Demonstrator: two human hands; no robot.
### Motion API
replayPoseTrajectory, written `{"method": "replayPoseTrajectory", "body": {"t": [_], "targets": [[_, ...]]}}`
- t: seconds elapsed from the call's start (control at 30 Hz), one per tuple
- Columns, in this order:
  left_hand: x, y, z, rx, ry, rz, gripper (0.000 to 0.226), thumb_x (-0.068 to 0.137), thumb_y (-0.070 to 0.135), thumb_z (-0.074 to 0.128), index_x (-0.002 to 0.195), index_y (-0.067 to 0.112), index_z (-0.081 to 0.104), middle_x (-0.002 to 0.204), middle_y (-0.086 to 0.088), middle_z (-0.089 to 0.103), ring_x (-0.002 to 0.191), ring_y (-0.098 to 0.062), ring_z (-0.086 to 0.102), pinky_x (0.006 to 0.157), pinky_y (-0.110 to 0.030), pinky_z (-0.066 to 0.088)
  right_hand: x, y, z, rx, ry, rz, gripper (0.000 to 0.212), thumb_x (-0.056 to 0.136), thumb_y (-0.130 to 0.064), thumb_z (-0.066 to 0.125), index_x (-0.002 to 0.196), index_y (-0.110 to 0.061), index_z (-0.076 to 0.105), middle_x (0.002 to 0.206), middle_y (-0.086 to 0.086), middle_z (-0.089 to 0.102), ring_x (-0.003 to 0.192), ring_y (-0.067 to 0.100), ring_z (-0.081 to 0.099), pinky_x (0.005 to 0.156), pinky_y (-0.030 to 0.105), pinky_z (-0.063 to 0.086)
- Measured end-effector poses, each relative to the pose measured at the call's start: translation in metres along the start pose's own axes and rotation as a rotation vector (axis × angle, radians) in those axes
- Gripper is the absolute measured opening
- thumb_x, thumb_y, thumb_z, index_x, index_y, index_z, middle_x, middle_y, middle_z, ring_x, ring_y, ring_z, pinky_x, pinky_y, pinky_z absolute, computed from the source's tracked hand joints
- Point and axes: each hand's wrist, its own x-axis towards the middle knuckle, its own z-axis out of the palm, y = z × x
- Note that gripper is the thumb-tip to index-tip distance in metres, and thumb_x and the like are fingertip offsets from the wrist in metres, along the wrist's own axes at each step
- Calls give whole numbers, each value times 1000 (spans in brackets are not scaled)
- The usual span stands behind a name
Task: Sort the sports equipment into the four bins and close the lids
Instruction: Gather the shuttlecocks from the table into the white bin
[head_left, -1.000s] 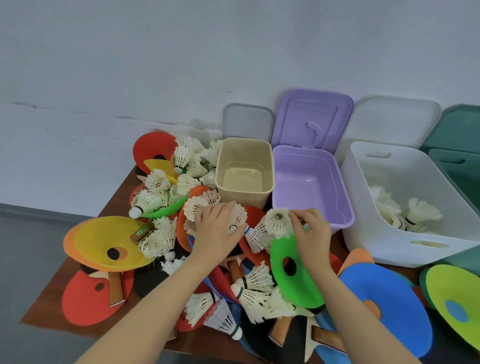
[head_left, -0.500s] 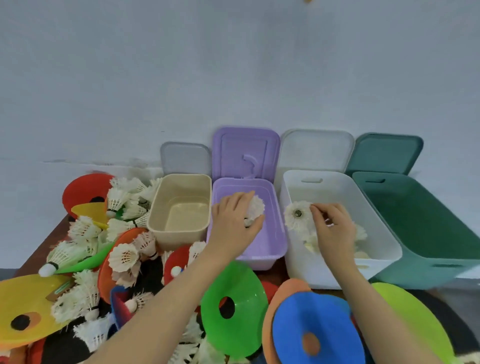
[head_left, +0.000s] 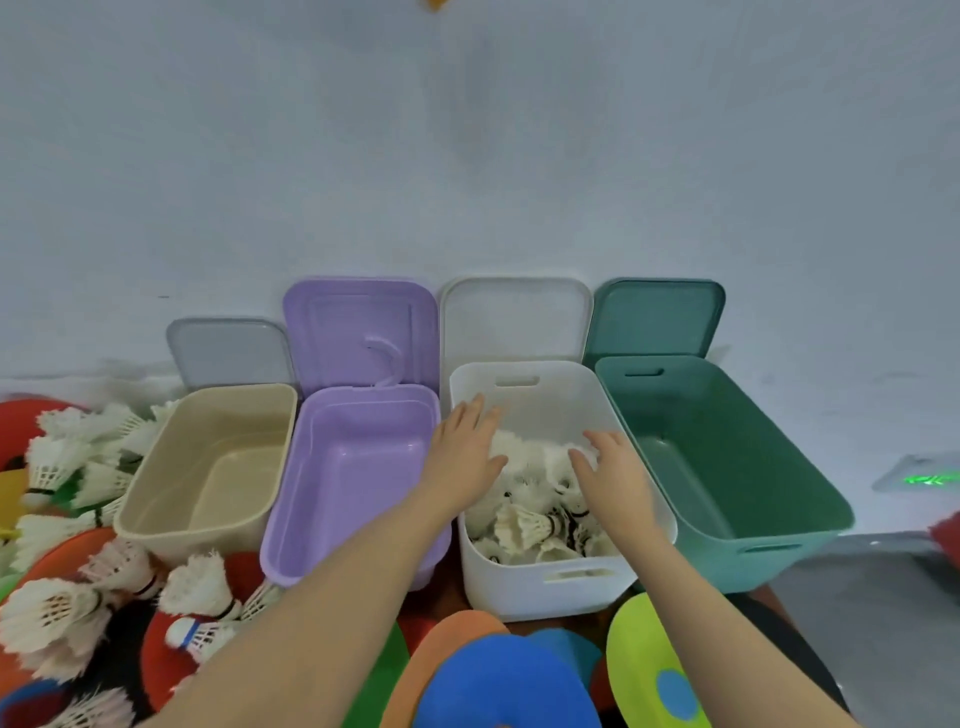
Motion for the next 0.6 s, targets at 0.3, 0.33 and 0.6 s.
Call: {"method": "replayPoseTrajectory", "body": {"t": [0.3, 0.33, 0.6], "targets": [[-52, -38, -23, 45, 134, 71, 53, 89, 38, 39, 135, 12, 47, 139, -9, 47, 125, -28, 45, 99, -40, 33, -33, -20, 24, 41, -29, -281, 27, 88, -14, 59, 114, -8, 62, 110, 6, 60, 100, 25, 57, 86, 38, 47], [-59, -45, -27, 34, 139, 66, 54, 86, 38, 38, 133, 12, 50, 136, -10, 50, 122, -29, 48, 97, -41, 34, -37, -26, 28, 48, -14, -321, 25, 87, -13, 61, 111, -8, 64, 106, 7, 61, 97, 25, 57, 84, 37, 47], [-140, -119, -70, 55, 164, -54, 55, 84, 40, 36, 132, 15, 50, 134, -4, 51, 122, -27, 46, 96, -41, 32, -95, -110, 64, 213, -87, -461, 28, 87, -25, 50, 104, -10, 66, 94, -3, 59, 87, 11, 54, 77, 22, 42]]}}
